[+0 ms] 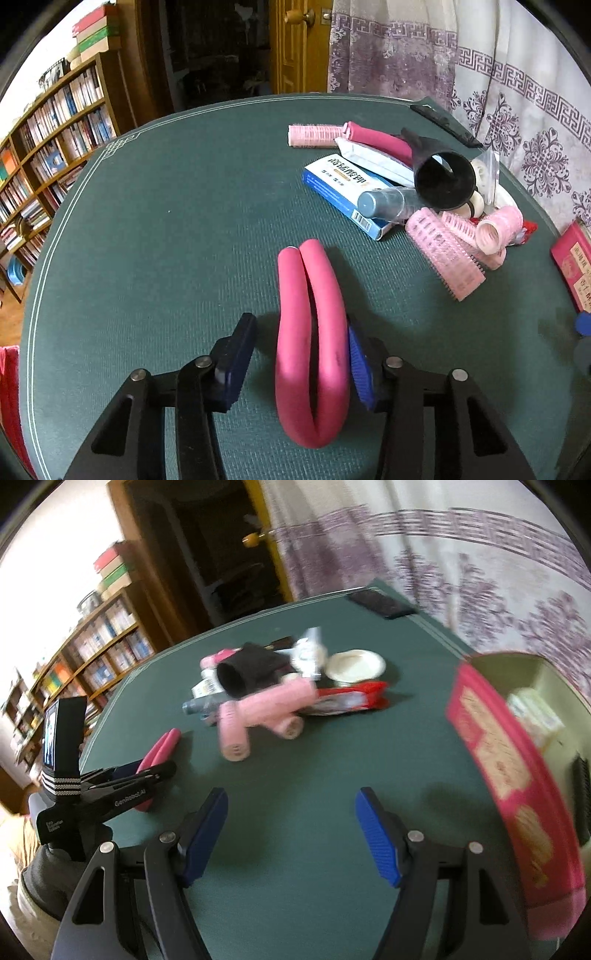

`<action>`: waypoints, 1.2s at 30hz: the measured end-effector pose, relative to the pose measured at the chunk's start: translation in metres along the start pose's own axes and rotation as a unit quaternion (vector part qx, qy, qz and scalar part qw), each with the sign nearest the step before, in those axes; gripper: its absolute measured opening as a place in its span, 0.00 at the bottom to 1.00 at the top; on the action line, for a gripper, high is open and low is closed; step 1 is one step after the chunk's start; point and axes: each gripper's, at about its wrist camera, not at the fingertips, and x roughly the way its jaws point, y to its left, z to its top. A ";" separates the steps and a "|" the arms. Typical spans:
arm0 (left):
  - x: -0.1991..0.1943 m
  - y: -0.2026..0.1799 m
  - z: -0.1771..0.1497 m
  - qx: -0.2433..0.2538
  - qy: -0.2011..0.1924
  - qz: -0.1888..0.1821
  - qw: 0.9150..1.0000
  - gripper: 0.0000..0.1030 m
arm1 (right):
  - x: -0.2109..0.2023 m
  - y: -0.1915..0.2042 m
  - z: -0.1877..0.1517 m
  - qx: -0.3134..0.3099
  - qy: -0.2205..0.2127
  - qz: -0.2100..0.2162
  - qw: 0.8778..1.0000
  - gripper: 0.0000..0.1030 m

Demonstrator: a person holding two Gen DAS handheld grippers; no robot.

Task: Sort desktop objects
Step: 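Grasp a pink hair roller with the right tool while the left tool holds the curler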

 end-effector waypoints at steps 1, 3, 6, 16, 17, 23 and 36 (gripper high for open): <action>-0.001 0.001 0.000 -0.002 -0.001 -0.003 1.000 0.49 | 0.007 0.006 0.003 -0.009 0.006 0.009 1.000 0.73; 0.000 0.003 0.001 -0.006 -0.002 -0.009 1.000 0.49 | 0.021 0.016 0.009 -0.022 0.018 0.022 0.999 0.69; -0.002 0.008 0.000 -0.016 -0.006 -0.017 1.000 0.43 | 0.046 0.027 0.018 -0.032 0.040 0.030 0.998 0.57; -0.001 0.022 -0.001 -0.033 -0.013 -0.032 0.999 0.38 | 0.101 0.056 0.037 -0.072 0.064 0.010 0.995 0.49; -0.003 0.022 -0.003 -0.033 -0.014 -0.031 0.999 0.38 | 0.104 0.056 0.039 -0.073 0.065 0.008 0.995 0.49; 0.000 0.024 0.001 -0.031 -0.018 -0.032 0.999 0.38 | 0.117 0.058 0.044 -0.078 0.062 -0.004 0.995 0.37; -0.020 0.026 0.005 -0.043 -0.044 -0.035 0.997 0.33 | 0.053 0.043 0.032 -0.047 0.014 0.041 0.998 0.31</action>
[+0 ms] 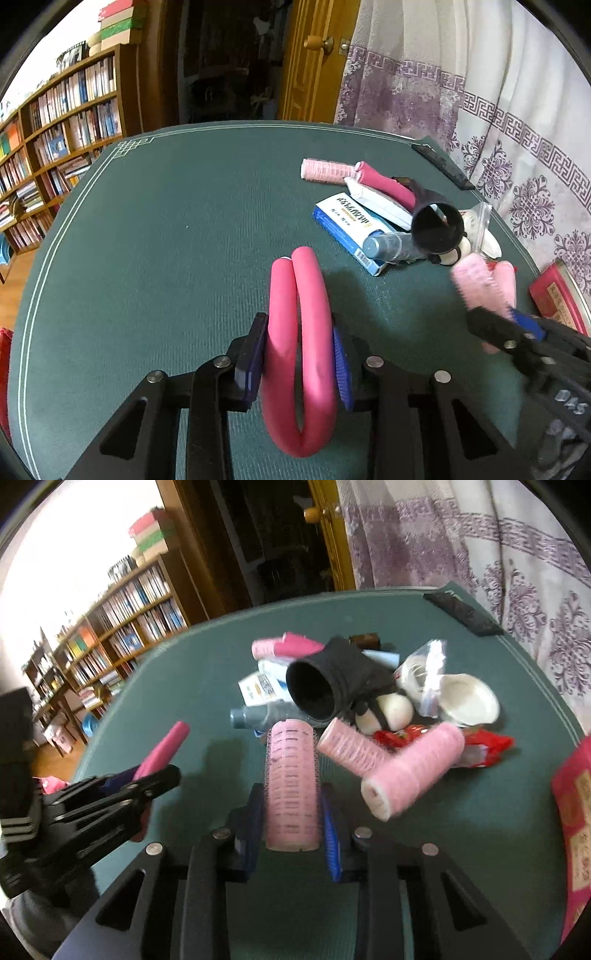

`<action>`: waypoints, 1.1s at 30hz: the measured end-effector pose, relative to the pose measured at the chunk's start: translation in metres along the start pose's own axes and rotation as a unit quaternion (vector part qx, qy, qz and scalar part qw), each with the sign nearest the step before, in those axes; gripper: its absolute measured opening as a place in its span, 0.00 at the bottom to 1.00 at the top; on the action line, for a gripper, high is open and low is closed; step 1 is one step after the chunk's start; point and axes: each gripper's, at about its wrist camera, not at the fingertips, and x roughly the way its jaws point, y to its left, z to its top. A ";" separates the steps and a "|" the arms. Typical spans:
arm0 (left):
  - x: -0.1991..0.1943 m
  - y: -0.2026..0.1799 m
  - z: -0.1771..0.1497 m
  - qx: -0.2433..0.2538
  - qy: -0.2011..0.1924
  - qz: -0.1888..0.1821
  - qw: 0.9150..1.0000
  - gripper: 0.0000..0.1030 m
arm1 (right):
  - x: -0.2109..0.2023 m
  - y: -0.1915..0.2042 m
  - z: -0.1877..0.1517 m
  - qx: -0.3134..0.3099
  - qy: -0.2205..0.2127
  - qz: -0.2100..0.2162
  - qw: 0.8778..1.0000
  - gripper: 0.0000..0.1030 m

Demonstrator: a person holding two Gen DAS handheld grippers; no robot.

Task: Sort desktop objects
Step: 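Grasp a pink hair roller with the right tool while the left tool holds the curler, then carry the curler and roller into the pink tin and release both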

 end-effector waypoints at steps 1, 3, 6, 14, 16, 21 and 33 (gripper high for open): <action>-0.001 -0.002 0.000 0.003 -0.001 0.002 1.000 0.33 | -0.007 -0.002 -0.001 0.003 -0.006 0.001 1.000 0.31; -0.005 -0.006 -0.001 0.009 -0.003 0.006 1.000 0.33 | -0.018 -0.007 -0.004 0.009 -0.015 -0.001 1.000 0.31; -0.014 -0.020 -0.002 0.028 -0.016 0.014 0.999 0.33 | -0.035 -0.013 -0.008 0.019 -0.030 -0.007 0.999 0.31; -0.036 -0.064 0.000 0.079 -0.039 0.001 0.996 0.33 | -0.082 -0.038 -0.021 0.045 -0.074 -0.033 0.996 0.31; -0.039 -0.074 0.000 0.090 -0.043 -0.004 0.995 0.33 | -0.092 -0.046 -0.023 0.052 -0.082 -0.040 0.994 0.31; -0.047 -0.101 0.000 0.115 -0.049 -0.018 0.992 0.33 | -0.119 -0.071 -0.030 0.073 -0.101 -0.065 0.990 0.31; -0.059 -0.182 0.005 0.178 -0.057 -0.083 0.979 0.33 | -0.189 -0.145 -0.051 0.143 -0.152 -0.155 0.966 0.31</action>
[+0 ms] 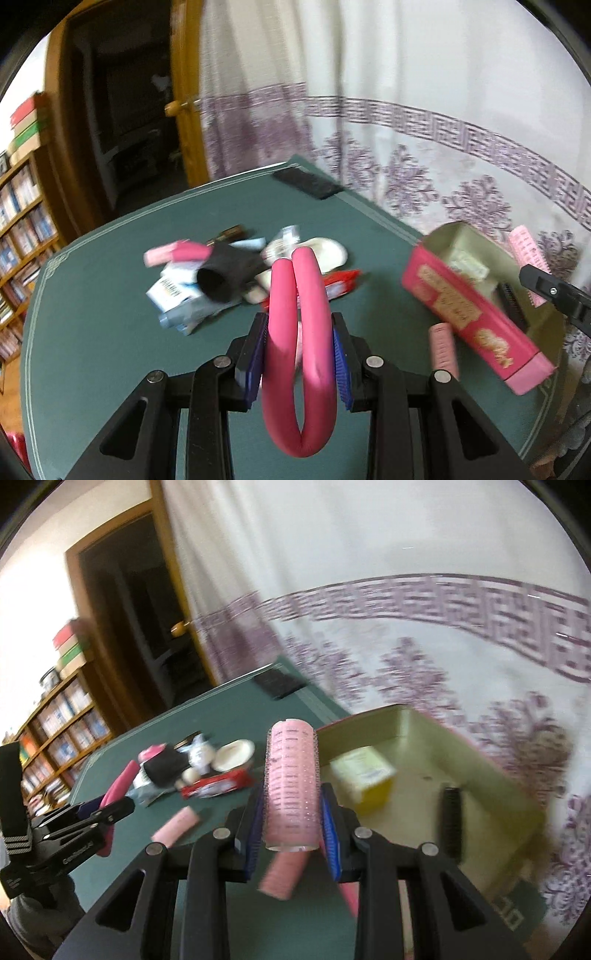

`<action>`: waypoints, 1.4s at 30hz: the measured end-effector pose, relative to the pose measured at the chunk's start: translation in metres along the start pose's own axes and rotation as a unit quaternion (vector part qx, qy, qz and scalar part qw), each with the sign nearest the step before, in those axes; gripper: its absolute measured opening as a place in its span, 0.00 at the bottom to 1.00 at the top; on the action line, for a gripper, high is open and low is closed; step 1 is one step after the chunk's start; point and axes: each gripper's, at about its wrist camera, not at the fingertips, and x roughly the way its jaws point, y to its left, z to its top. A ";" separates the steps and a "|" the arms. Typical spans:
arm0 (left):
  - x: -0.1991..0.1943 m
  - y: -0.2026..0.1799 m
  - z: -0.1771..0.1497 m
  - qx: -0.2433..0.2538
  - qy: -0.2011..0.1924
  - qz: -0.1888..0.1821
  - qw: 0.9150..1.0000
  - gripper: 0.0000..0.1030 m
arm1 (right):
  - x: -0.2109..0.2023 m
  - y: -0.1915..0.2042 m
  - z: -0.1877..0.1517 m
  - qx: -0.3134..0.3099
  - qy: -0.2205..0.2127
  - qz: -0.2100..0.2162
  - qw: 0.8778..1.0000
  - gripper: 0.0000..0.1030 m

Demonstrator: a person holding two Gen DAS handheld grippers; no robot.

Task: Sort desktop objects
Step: 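Carry the curler and roller into the pink tin and release both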

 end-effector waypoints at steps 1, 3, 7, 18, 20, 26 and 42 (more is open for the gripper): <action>0.000 -0.008 0.003 0.007 -0.001 -0.007 1.000 0.33 | -0.001 -0.008 0.001 0.005 -0.002 -0.007 1.000 0.31; 0.001 -0.021 0.009 0.019 -0.004 -0.016 1.000 0.33 | -0.003 -0.018 0.001 0.011 -0.004 -0.016 1.000 0.31; 0.003 -0.053 0.024 0.041 -0.009 -0.052 0.998 0.33 | -0.005 -0.036 -0.001 0.022 -0.005 -0.028 0.999 0.31; 0.020 -0.110 0.047 0.067 0.003 -0.126 0.990 0.33 | -0.005 -0.070 -0.007 0.043 -0.005 -0.058 0.997 0.31; 0.024 -0.122 0.052 0.072 0.003 -0.140 0.988 0.33 | -0.005 -0.076 -0.007 0.052 -0.005 -0.061 0.997 0.32; 0.046 -0.149 0.065 0.057 0.015 -0.195 0.979 0.61 | 0.001 -0.099 -0.009 0.089 0.008 -0.082 0.993 0.44; 0.049 -0.081 0.053 0.012 0.016 -0.110 0.994 0.62 | -0.015 -0.045 -0.012 0.039 -0.014 -0.016 0.999 0.44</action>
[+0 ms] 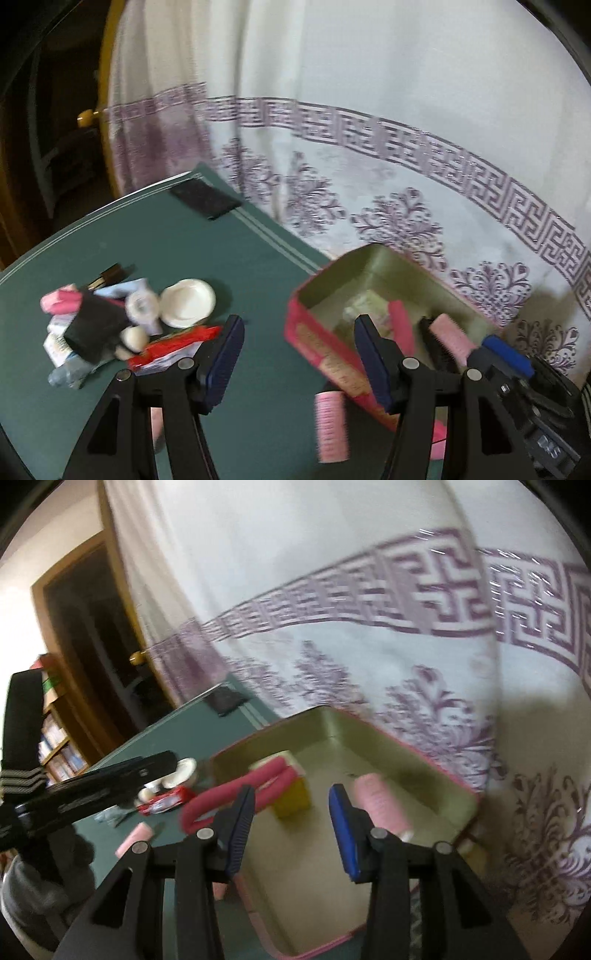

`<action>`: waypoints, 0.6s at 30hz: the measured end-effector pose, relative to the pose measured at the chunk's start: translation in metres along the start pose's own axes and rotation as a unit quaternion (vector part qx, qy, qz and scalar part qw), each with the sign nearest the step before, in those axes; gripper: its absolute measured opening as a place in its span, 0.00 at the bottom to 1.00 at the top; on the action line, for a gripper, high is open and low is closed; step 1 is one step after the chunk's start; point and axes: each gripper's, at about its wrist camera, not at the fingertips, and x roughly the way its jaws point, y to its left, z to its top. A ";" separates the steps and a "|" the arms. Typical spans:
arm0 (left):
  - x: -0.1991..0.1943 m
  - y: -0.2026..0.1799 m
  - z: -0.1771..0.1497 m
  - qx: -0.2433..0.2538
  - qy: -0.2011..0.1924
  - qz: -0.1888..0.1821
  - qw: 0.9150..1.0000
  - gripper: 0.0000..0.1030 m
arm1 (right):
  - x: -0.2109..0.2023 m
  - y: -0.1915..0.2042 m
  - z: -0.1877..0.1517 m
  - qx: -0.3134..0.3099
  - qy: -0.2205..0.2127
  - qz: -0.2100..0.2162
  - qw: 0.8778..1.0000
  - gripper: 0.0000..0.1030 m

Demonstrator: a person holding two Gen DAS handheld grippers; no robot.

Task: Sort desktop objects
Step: 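Carry the curler and roller into the pink tin and release both, then grasp another pink hair roller with the left tool while the right tool grasps one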

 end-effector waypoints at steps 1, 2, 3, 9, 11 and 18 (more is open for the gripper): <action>-0.002 0.006 -0.003 -0.002 0.000 0.009 1.000 0.62 | 0.000 0.005 -0.002 -0.004 0.003 0.006 1.000 0.44; -0.004 0.012 -0.006 -0.005 -0.001 0.017 1.000 0.62 | 0.002 0.012 -0.004 -0.009 0.008 0.013 1.000 0.44; -0.005 0.015 -0.008 -0.007 0.000 0.021 1.000 0.62 | 0.002 0.018 -0.007 -0.014 0.013 0.019 1.000 0.44; -0.014 0.045 -0.025 -0.030 0.002 0.044 0.999 0.71 | 0.018 0.048 -0.024 -0.027 0.056 0.045 0.997 0.44; -0.017 0.053 -0.030 -0.029 0.002 0.055 0.998 0.71 | 0.023 0.056 -0.030 -0.026 0.071 0.051 0.996 0.44; -0.020 0.087 -0.050 -0.044 0.013 0.079 0.996 0.71 | 0.035 0.078 -0.050 -0.038 0.107 0.055 0.992 0.44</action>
